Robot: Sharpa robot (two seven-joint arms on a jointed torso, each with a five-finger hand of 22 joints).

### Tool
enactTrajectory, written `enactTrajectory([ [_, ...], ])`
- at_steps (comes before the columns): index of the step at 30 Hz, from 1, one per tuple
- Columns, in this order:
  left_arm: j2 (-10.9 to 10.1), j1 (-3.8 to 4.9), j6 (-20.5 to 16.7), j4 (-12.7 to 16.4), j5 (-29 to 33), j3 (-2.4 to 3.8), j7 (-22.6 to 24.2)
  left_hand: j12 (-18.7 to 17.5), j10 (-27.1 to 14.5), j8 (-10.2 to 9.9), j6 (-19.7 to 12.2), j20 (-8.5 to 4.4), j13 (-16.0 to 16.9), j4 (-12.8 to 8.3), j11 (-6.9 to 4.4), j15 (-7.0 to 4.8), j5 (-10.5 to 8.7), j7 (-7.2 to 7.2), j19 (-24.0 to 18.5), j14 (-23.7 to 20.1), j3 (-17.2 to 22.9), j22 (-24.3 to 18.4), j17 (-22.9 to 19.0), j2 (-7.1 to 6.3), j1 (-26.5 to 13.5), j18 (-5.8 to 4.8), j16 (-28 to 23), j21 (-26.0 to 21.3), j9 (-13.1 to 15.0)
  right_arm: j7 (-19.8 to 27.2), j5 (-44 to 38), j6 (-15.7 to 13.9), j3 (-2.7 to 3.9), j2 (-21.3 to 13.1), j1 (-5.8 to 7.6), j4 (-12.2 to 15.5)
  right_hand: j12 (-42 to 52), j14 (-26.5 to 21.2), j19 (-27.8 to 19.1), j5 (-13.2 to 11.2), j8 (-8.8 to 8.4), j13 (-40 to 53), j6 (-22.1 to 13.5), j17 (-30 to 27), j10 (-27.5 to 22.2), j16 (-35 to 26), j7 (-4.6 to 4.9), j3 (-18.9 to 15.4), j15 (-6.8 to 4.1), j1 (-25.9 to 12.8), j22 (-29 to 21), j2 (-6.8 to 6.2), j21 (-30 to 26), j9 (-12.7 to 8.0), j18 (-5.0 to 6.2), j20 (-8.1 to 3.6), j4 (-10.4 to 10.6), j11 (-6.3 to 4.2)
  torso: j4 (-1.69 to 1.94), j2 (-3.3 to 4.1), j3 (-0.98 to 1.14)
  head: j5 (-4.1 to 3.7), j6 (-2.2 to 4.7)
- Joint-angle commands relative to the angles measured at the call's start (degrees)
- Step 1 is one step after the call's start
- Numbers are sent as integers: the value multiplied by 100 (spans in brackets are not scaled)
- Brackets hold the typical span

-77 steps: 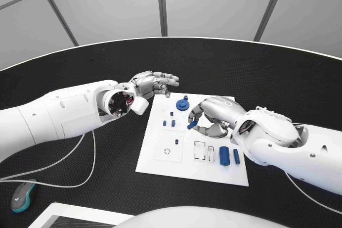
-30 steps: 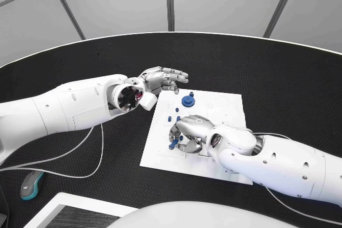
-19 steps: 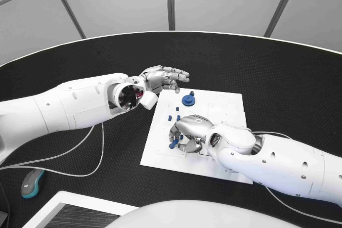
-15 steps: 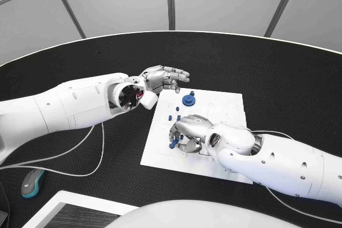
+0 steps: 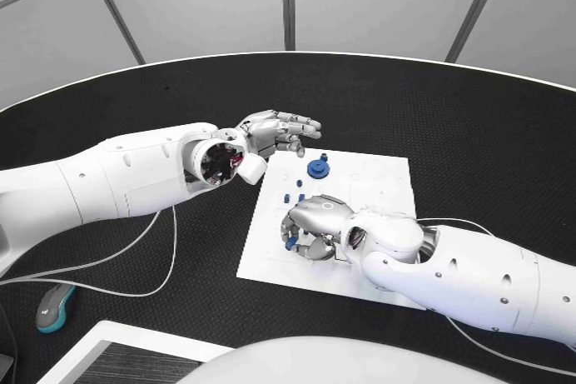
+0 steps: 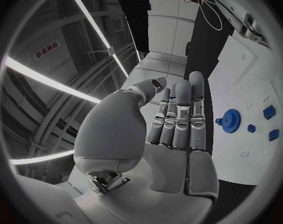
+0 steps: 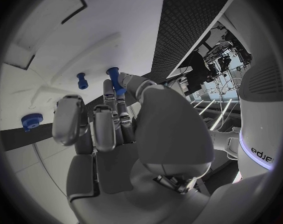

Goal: Assemble the parts on the task board

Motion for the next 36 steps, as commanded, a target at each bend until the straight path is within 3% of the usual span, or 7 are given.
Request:
enactTrajectory([
  [1,-3,0,-2,2,0,0,2,28,-38,-16,-35,8,6,-9,-10,1,-14,5,-39,-30,-31,-6,-6,67,6,92,-29,-20,-5,-7,-3,28,-2,8,0,-13,-33,327,147,24,-33,-5,-61,132,-54,35,-1,-5,44,-82,380,5,6,-25,-51,10,-24,13,1,4,1,1,9],
  [11,-13,0,-11,6,1,0,-1,29,-41,-17,-37,7,6,-11,-9,1,-13,5,-39,-32,-32,-6,-7,67,12,92,-29,-21,-6,-5,-5,28,-4,12,0,-49,-235,301,72,3,-301,-38,-446,84,-450,9,118,37,167,-260,280,-138,-212,-122,-16,107,9,159,-3,6,11,5,0],
  [20,-15,0,-24,-1,1,0,-8,30,-48,-20,-43,7,6,-12,-7,1,-14,8,-40,-34,-36,-7,-9,64,14,92,-28,-22,-8,30,-6,34,-4,-7,0,-58,-268,182,-69,-38,-611,-97,-962,-267,-968,-236,49,25,217,-428,20,-326,-703,-236,80,170,25,216,-4,1,13,4,-1],
  [21,-15,0,-26,-4,1,0,-9,30,-48,-20,-43,7,6,-12,-7,1,-14,8,-40,-34,-36,-7,-9,64,14,92,-28,-22,-8,31,-6,35,-4,-14,0,-58,-245,141,-113,-41,-717,-114,-1162,-373,-1086,-314,-5,-7,225,-455,-64,-343,-856,-275,104,192,24,237,-5,1,11,5,2],
  [27,-14,0,-22,-16,1,0,-17,30,-54,-23,-50,8,6,-10,-4,3,-13,12,-40,-35,-39,-8,-10,63,12,92,-28,-23,-10,34,-6,-13,-5,-75,0,-16,-210,106,-146,-33,-795,-128,-1315,-479,-1226,-388,-56,-100,241,-482,-153,-372,-1011,-309,132,205,12,247,-6,-1,11,3,6],
  [31,-12,0,-14,-25,1,0,-19,30,-54,-23,-50,8,6,-10,-4,3,-13,12,-40,-35,-39,-8,-10,63,12,92,-28,-23,-10,50,-6,-251,-5,-211,1,141,-199,85,-170,-23,-801,-139,-1334,-534,-1323,-426,-71,-170,250,-488,-214,-367,-1118,-313,149,213,13,259,-9,-5,19,-22,34],
  [36,-12,-1,-3,-49,1,-1,-18,30,-54,-23,-50,8,6,-10,-4,3,-13,12,-40,-35,-39,-8,-10,63,12,92,-28,-23,-10,144,57,-1004,16,-741,10,687,-102,48,-216,7,-756,-135,-1260,-648,-1335,-506,-69,-292,245,-493,-350,-346,-1350,-299,189,215,32,249,-32,-19,18,-108,95],
])
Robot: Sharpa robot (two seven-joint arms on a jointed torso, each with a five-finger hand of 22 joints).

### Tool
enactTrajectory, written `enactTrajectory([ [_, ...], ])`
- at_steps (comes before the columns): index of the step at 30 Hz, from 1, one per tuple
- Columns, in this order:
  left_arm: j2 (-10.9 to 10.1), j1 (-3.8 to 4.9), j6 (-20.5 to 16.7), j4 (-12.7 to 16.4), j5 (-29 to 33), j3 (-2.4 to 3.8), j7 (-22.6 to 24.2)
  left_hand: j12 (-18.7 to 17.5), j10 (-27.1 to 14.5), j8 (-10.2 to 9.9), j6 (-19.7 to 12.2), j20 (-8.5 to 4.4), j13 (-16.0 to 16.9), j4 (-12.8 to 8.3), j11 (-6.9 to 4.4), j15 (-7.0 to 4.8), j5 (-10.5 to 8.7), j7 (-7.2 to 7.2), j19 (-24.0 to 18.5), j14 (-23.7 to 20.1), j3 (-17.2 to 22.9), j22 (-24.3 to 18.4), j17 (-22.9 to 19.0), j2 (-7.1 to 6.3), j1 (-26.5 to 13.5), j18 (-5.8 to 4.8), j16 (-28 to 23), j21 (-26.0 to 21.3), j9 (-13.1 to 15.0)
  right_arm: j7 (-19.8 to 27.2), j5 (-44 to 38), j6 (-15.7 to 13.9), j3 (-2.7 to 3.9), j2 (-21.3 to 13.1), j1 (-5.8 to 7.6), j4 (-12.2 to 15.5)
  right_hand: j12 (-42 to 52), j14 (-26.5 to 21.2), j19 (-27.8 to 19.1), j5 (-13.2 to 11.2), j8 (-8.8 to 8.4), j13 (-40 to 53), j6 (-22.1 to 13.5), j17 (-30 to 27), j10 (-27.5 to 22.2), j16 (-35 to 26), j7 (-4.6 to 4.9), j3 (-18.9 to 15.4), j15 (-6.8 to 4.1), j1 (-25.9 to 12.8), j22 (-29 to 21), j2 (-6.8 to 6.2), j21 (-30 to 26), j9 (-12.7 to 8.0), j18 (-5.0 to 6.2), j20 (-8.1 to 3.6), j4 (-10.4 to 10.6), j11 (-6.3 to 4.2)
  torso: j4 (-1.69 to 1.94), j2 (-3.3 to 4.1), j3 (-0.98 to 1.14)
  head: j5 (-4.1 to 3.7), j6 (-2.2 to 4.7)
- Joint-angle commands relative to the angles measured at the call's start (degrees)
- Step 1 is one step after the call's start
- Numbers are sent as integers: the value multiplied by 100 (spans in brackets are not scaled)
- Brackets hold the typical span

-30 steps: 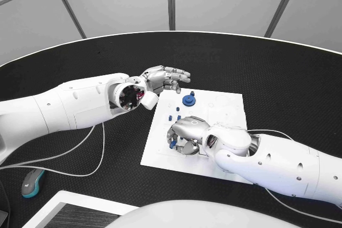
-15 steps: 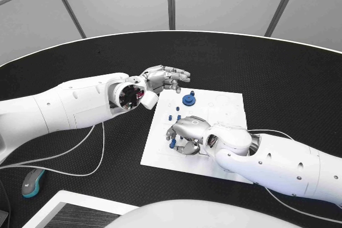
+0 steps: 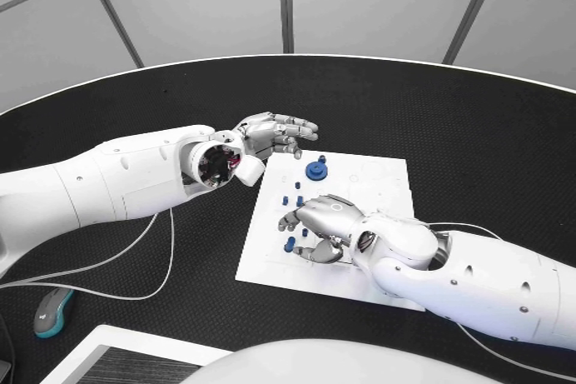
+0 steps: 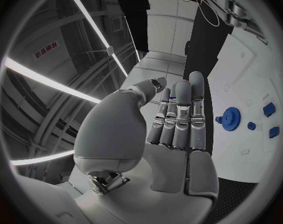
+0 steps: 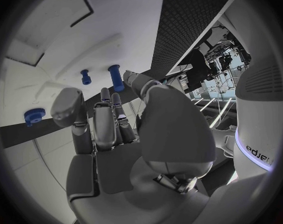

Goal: Assemble the parts on the task board

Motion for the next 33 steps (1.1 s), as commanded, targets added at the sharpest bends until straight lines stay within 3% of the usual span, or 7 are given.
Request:
enactTrajectory([
  [1,-1,0,5,-15,0,-1,2,30,-54,-23,-29,8,8,-9,-4,2,-13,-9,-40,-35,-40,-9,-5,63,12,93,-28,-24,-5,36,139,-572,36,-466,20,406,103,44,-57,29,28,9,58,-96,20,-92,21,-99,16,-55,-100,41,-180,13,99,-4,16,-23,-33,-21,3,-86,62],
  [4,-3,-1,13,-34,0,-1,3,31,-62,-26,-36,9,9,-7,-1,4,-12,-7,-40,-38,-41,-10,-7,67,15,93,-28,-25,-7,2,658,-946,91,-958,123,764,428,108,41,-97,187,74,351,-12,526,-32,203,-198,-73,-151,-15,65,0,47,64,-71,167,-135,-51,-40,4,-209,112],
  [10,-17,-4,13,-78,0,-3,9,32,-62,-26,-36,9,9,-6,-1,5,-12,-7,-41,-39,-41,-11,-7,69,15,92,-27,-26,-7,-425,2129,-1132,138,-1998,385,1213,1062,227,266,-55,542,399,931,280,1746,176,103,-352,-206,-444,386,46,718,151,-61,-176,496,-319,-128,-91,13,-510,188],
  [12,-35,-4,9,-80,0,-3,17,47,-52,-13,-19,11,15,1,-9,5,-12,-25,-43,-43,-45,-13,-10,85,19,92,-25,-29,-3,-689,2424,-1105,139,-2330,425,1306,2020,318,392,453,716,1342,1037,537,1975,377,-86,-732,-379,-684,668,30,1188,274,-152,-354,817,-503,-180,-108,27,-649,216],
  [18,-97,-12,10,-70,1,-6,49,61,-46,-1,-6,11,20,12,-19,0,-16,-38,-45,-46,-62,-16,-13,82,9,93,-22,-34,0,-1366,2721,-1153,94,-2973,275,1540,7218,477,549,936,1063,6533,804,1387,2596,951,-81,-1368,-356,-538,1219,194,2105,662,-321,-343,1248,-501,-287,-124,91,-867,241],
  [24,-124,-28,26,-75,1,-7,62,61,-46,-1,-6,11,20,12,-19,0,-16,-38,-45,-46,-62,-16,-13,82,9,93,-22,-34,0,-1798,2356,-1277,67,-3171,76,1693,7602,510,577,921,1204,6934,660,1580,2689,1069,-54,-1679,-328,-619,1334,207,2298,822,-352,-326,1290,-457,-334,-140,136,-947,214],
  [33,-121,-40,55,-84,2,-8,65,64,-47,1,-5,11,21,22,-20,-1,-15,-41,-46,-48,-69,-18,-15,84,0,93,-20,-38,0,-2235,1992,-1207,8,-3116,-6,1756,7718,530,601,918,1316,7060,646,1691,2737,1132,-71,-1866,-331,-694,1408,263,2433,918,-377,-321,1299,-466,-321,-136,111,-958,173],
])
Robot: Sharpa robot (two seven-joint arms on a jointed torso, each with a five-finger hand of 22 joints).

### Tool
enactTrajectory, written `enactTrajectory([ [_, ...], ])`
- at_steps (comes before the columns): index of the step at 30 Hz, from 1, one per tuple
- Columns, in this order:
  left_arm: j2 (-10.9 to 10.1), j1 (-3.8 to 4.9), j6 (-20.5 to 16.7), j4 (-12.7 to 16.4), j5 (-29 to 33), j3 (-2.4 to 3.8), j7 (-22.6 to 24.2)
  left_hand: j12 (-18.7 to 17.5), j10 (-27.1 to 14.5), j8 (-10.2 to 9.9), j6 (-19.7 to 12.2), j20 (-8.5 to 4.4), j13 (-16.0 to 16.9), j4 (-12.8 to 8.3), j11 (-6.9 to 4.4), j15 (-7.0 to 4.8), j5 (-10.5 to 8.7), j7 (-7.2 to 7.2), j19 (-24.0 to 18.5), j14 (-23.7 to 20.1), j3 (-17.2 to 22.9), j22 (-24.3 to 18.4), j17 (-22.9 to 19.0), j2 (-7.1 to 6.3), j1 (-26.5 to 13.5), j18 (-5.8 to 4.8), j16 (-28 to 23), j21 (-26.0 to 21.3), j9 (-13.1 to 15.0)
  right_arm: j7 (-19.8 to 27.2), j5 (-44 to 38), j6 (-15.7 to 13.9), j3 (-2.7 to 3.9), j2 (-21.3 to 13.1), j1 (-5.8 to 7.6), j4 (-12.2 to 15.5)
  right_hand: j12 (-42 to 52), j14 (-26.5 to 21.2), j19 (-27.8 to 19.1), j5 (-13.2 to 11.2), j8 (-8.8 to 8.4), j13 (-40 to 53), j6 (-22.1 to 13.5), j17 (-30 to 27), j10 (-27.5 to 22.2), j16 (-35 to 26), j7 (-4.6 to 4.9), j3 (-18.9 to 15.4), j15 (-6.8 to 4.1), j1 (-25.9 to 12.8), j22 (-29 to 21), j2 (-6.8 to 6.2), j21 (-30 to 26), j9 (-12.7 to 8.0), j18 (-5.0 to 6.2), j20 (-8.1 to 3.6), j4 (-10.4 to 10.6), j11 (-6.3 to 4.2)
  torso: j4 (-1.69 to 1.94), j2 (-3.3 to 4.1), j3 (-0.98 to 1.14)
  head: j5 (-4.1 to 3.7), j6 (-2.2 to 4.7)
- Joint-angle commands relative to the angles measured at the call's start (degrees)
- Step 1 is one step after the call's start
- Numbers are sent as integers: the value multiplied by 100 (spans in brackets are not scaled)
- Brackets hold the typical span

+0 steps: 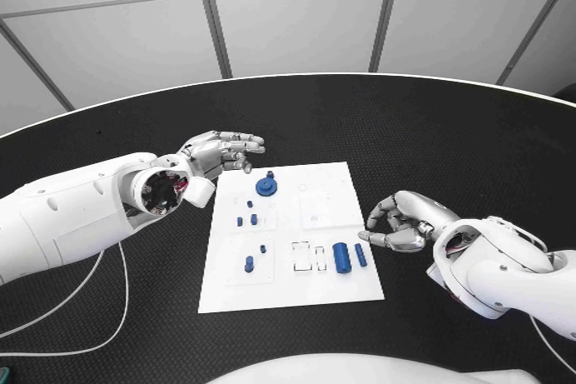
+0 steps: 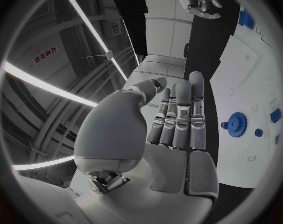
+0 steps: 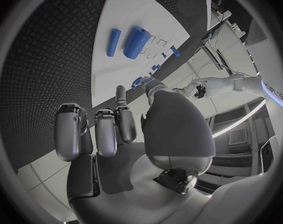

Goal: Assemble the parts on the task board

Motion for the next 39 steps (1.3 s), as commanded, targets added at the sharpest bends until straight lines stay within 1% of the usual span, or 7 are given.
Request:
enactTrajectory([
  [1,-5,-1,0,2,0,0,0,25,-6,1,-6,11,8,6,-20,-1,-15,-40,-46,-48,-21,-8,-9,43,-7,94,-20,-38,-1,-92,-39,54,-20,65,-34,-8,44,533,445,-6,49,759,-53,1137,69,33,-11,-83,20,-65,1158,28,54,22,-63,20,3,27,-2,10,-11,11,-20],
  [6,-17,-2,-4,14,0,-1,0,25,-6,1,-6,11,8,6,-20,-1,-15,-40,-46,-48,-21,-8,-9,43,-7,94,-20,-38,-1,-164,-67,34,-37,244,-158,-54,41,534,445,-9,64,762,-66,1145,64,37,-13,-139,20,-101,1162,38,58,38,-64,21,6,26,-8,19,-15,17,-30],
  [10,-24,-2,-1,34,0,0,0,27,-30,-7,-29,14,8,40,-12,4,-13,-27,-48,-49,-46,-16,-12,39,-45,93,-13,-50,-6,-205,-75,-16,-42,380,-259,-108,-47,532,439,99,83,693,-101,1140,0,36,-12,-214,21,-131,1162,87,47,63,-61,23,2,27,10,30,-26,1,-34],
  [15,-43,-1,-4,52,0,0,1,29,-38,-7,-34,17,8,57,-9,7,-10,-25,-49,-50,-51,-20,-14,45,-58,92,-10,-56,-8,-240,-78,4,-44,521,-323,-169,-55,532,438,114,85,687,-104,1143,-5,37,-12,-220,22,-130,1160,92,43,66,-60,23,2,27,12,35,-29,13,-63],
  [21,-57,-1,-11,71,0,0,0,31,-41,-7,-36,18,9,66,-9,9,-9,-24,-49,-51,-53,-22,-14,50,-64,92,-8,-60,-8,-278,-79,68,-45,643,-360,-247,-45,532,438,133,89,698,-111,1141,0,36,-11,-238,22,-134,1163,93,46,71,-61,24,3,28,16,36,-31,23,-82],
  [28,-82,-1,-29,92,0,0,1,31,-41,-7,-36,18,9,66,-9,9,-9,-24,-49,-51,-53,-22,-14,50,-64,92,-8,-60,-8,-307,-80,113,-46,744,-387,-351,-30,534,440,129,93,714,-114,1152,9,42,-10,-256,23,-142,1168,88,57,75,-63,25,3,29,6,38,-24,28,-103],
  [39,-106,0,-36,115,0,0,-4,33,-52,-9,-46,21,10,84,-6,12,-5,-20,-49,-51,-57,-28,-16,59,-75,92,-4,-68,-10,-443,-80,342,-47,833,-398,-427,-46,532,437,21,123,711,-132,1151,-4,42,-14,-372,25,-200,1176,114,63,105,-64,29,7,29,9,45,-36,51,-119],
])
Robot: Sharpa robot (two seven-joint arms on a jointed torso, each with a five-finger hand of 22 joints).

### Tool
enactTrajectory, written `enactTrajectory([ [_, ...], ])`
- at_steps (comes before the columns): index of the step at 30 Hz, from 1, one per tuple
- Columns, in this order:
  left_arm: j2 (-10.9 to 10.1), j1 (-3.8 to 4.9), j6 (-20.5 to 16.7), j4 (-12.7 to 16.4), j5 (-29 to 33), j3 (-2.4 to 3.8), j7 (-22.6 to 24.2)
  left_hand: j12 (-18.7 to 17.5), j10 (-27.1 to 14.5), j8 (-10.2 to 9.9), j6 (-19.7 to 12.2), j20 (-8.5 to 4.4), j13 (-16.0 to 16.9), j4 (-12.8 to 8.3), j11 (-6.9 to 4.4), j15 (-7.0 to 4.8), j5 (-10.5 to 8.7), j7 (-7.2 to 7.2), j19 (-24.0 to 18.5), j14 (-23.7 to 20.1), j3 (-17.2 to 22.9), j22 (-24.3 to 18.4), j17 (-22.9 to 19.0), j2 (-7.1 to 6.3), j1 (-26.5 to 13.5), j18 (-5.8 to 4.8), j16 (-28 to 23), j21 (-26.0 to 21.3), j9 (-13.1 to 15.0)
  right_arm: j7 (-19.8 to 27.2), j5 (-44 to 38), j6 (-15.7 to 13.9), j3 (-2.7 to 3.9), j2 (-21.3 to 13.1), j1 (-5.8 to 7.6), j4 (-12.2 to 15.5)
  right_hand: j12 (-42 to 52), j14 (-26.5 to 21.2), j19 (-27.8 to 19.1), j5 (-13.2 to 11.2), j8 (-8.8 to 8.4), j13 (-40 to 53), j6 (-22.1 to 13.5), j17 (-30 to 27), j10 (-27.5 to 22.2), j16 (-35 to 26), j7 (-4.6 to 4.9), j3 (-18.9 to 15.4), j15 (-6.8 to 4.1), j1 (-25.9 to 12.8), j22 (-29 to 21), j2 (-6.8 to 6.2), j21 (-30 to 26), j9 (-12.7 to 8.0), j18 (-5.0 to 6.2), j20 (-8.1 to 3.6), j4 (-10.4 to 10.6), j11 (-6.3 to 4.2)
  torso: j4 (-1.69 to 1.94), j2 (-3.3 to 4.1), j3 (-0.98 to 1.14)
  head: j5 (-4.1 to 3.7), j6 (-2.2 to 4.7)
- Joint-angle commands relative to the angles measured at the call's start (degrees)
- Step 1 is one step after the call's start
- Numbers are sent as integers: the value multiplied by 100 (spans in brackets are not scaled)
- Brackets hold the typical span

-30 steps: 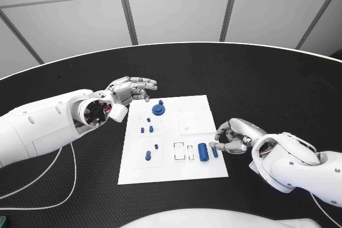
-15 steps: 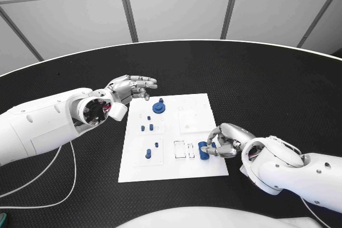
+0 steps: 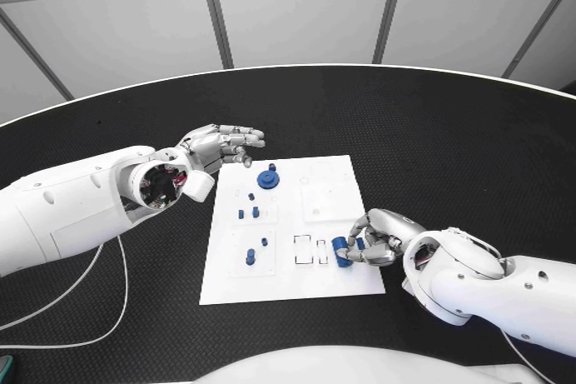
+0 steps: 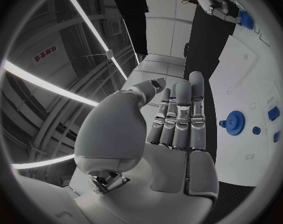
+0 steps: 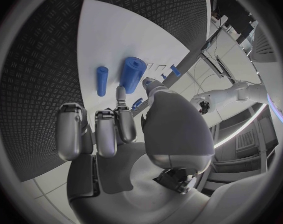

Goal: Assemble the parts on the task board

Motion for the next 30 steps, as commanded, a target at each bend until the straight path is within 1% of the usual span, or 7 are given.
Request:
enactTrajectory([
  [1,-8,0,-4,7,0,0,-3,34,-52,-9,-25,6,5,29,-6,-9,-5,0,-34,-31,-2,-8,-7,15,-31,92,-4,-27,-9,-81,0,57,-1,33,-1,-28,-16,530,438,-66,40,713,-51,1154,-3,5,-12,-61,22,-83,1178,3,31,12,-65,28,-1,29,1,7,-7,9,6],
  [10,-42,2,-10,38,1,0,-20,34,-52,-9,-25,6,5,29,-6,-9,-5,0,-34,-31,-2,-8,-7,15,-31,92,-4,-27,-9,-256,-53,239,-4,152,-36,-145,-76,528,428,-91,40,667,-88,1148,-47,2,-6,-102,26,-75,1167,28,1,21,-59,31,-8,34,4,10,-11,16,-24],
  [17,-57,2,-16,53,1,0,-26,36,-57,-9,-29,8,6,37,-4,-7,-5,1,-33,-32,-6,-11,-8,17,-37,92,-1,-32,-10,-279,-84,270,-5,227,-104,-193,-71,529,432,-77,58,678,-90,1155,-45,5,-8,-112,28,1,1181,54,27,36,-64,34,-22,34,-5,3,-3,40,-46],
  [19,-59,3,-17,55,1,0,-27,36,-57,-9,-29,8,6,37,-4,-7,-5,1,-33,-32,-6,-11,-8,17,-37,92,-1,-32,-10,-275,-87,215,-5,236,-115,-191,-56,531,434,-40,79,694,-75,1166,-35,11,-13,-115,26,49,1187,76,37,50,-66,35,-21,30,-10,-1,-2,45,-48],
  [21,-60,3,-17,56,1,0,-28,36,-57,-9,-29,8,6,37,-4,-7,-5,1,-33,-32,-6,-11,-8,17,-37,92,-1,-32,-10,-264,-89,127,-5,236,-122,-179,-21,535,442,82,117,729,-40,1186,-9,21,-25,-120,18,96,1206,112,74,74,-74,31,-15,20,-12,-3,-3,47,-46],
  [26,-59,3,-16,57,1,0,-27,36,-57,-9,-29,8,6,37,-4,-7,-5,1,-33,-32,-6,-11,-8,17,-37,92,-1,-32,-10,-169,-91,-219,-5,193,-131,-96,98,546,466,221,224,838,111,1232,86,47,-89,-37,-23,270,1254,233,174,137,-93,4,-28,-35,-19,-3,1,57,-40],
  [30,-57,3,-15,54,1,0,-26,38,-63,-9,-32,9,7,46,-3,-5,-4,3,-32,-32,-8,-14,-9,20,-41,92,2,-37,-10,-38,-91,-512,-4,104,-133,34,147,552,478,384,260,885,175,1262,128,63,-126,18,-55,320,1277,261,222,166,-103,-23,-15,-71,-18,-4,3,61,-27],
])
